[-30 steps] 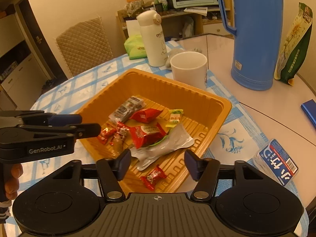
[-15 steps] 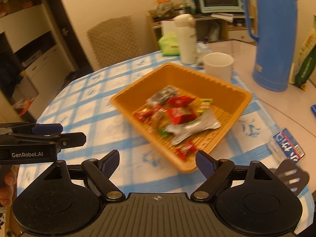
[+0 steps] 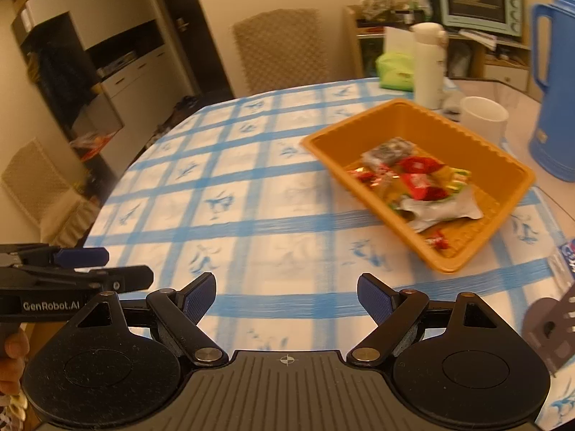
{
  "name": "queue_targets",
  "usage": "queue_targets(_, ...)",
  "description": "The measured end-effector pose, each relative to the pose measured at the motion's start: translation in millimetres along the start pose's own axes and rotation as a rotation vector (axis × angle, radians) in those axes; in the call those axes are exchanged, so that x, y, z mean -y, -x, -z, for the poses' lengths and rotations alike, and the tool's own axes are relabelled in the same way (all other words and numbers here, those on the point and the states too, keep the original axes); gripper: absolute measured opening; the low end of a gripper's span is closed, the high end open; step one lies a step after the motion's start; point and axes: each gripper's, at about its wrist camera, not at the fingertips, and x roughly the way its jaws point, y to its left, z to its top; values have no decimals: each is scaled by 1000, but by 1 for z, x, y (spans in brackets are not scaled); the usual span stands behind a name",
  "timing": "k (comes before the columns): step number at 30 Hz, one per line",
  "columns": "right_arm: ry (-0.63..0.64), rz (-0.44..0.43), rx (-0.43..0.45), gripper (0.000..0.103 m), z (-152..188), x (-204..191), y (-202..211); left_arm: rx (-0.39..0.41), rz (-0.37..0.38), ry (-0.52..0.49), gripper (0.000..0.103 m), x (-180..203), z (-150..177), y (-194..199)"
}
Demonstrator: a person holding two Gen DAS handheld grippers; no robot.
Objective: Organize snacks
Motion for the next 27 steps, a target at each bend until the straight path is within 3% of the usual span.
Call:
queue_targets(14,66,-43,-83,85,16,-46,-14,-27,-47,84,72,-33,34,27)
queue_targets(27,51,-15,-112,86,21,-48,-16,-23,-34,78,72,-32,34,29)
